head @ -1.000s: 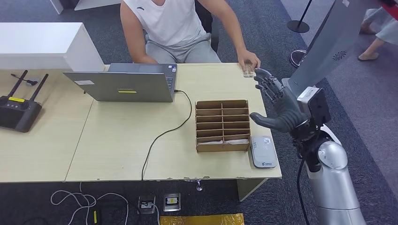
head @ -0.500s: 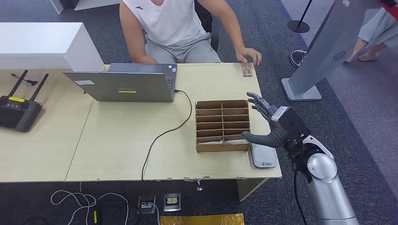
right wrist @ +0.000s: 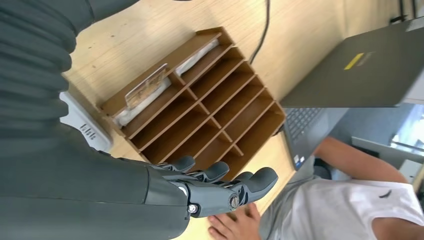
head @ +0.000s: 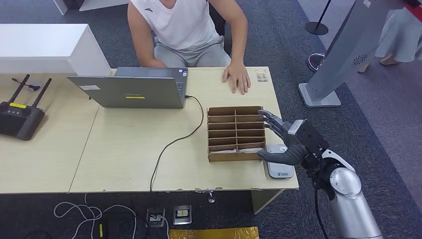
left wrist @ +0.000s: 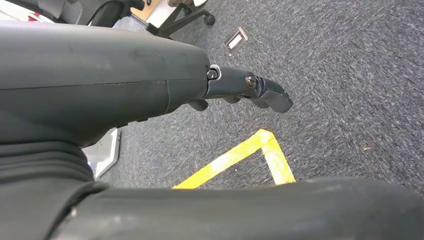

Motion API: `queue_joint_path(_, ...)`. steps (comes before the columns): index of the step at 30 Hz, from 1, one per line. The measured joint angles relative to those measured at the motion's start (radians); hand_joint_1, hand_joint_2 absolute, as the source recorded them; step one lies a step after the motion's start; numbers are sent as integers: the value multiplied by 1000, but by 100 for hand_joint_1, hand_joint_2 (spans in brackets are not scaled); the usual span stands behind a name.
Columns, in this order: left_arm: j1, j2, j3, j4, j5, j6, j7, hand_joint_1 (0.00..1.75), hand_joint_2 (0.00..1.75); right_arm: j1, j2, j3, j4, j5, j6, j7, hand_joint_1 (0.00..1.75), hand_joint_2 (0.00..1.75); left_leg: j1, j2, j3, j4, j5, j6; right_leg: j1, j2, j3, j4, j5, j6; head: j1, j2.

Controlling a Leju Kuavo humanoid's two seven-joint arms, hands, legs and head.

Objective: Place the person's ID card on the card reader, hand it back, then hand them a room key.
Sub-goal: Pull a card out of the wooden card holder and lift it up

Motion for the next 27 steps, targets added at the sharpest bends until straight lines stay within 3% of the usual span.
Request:
queue_joint_path(5, 0, 0, 0, 0, 1, 2, 1, 0, 0, 7, -12, 20, -3, 144, -62, 19, 0, 175, 0, 0, 0, 0, 0, 0, 0, 0, 0, 0, 0, 0, 0, 0)
queue_joint_path(13, 0, 0, 3, 0, 2, 4, 3, 0, 0, 23, -16, 80, -2, 563, -244, 46, 0, 175, 0, 0, 0, 0, 0, 0, 0, 0, 0, 0, 0, 0, 0, 0)
queue_joint_path(27, -1, 0, 7, 0, -9, 5, 3, 0, 0, 32, -16, 144, -2, 770, -301, 0, 0, 175, 0, 0, 0, 0, 0, 0, 0, 0, 0, 0, 0, 0, 0, 0)
